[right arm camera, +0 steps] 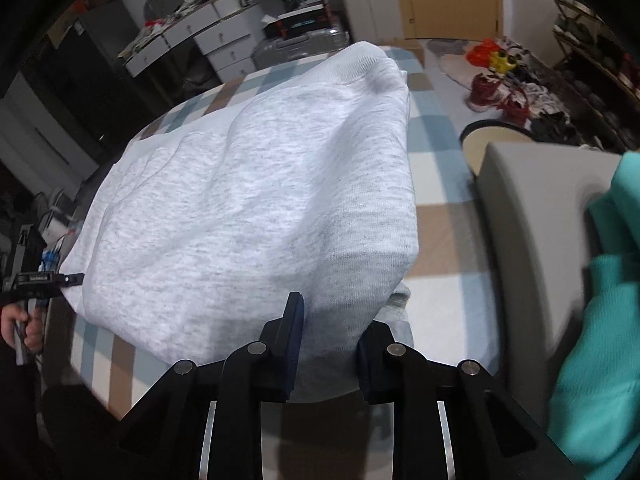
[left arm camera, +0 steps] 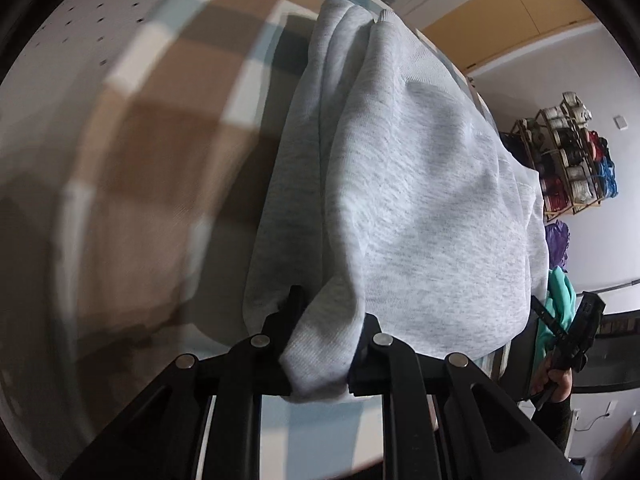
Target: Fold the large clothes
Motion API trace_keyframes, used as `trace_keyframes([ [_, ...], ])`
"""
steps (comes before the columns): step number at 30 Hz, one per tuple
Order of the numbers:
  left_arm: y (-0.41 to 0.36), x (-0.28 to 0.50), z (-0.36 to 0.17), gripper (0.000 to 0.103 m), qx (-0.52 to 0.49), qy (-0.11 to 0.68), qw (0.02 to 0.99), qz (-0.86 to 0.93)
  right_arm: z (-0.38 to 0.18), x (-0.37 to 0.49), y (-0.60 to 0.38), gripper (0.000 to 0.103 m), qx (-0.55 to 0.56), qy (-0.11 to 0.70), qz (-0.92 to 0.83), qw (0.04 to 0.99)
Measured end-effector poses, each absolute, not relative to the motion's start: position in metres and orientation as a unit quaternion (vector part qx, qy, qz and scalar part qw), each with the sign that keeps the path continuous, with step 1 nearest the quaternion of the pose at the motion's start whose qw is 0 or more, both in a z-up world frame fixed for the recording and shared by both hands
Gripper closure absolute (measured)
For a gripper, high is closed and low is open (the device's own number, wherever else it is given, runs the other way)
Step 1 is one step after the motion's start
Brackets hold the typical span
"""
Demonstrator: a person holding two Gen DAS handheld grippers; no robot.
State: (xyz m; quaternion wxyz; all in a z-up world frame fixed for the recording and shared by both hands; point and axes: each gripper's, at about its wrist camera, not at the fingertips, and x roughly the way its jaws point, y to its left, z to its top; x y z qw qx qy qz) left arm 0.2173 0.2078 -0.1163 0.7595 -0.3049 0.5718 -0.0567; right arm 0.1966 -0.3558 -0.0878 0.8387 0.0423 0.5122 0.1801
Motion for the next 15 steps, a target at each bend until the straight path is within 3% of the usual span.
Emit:
trace_keyframes([
  [8,0.224,0.174,-0.114,0.091,-0.359,0.554,0.749,-0.062,-0.101,0.160,-0.360,0.081,0.010,0.548,0.164,0.821],
  [10,0.221,0.174,-0.110,0.087,-0.366,0.556,0.744,-0.055,-0.085,0.157,-0.363,0.067,-0.009,0.541,0.129,0.831],
  [15,0.231,0.163,-0.077,0.085,-0.356,0.534,0.767,-0.018,-0.009,0.132,-0.351,0.064,0.000,0.456,0.136,0.879],
])
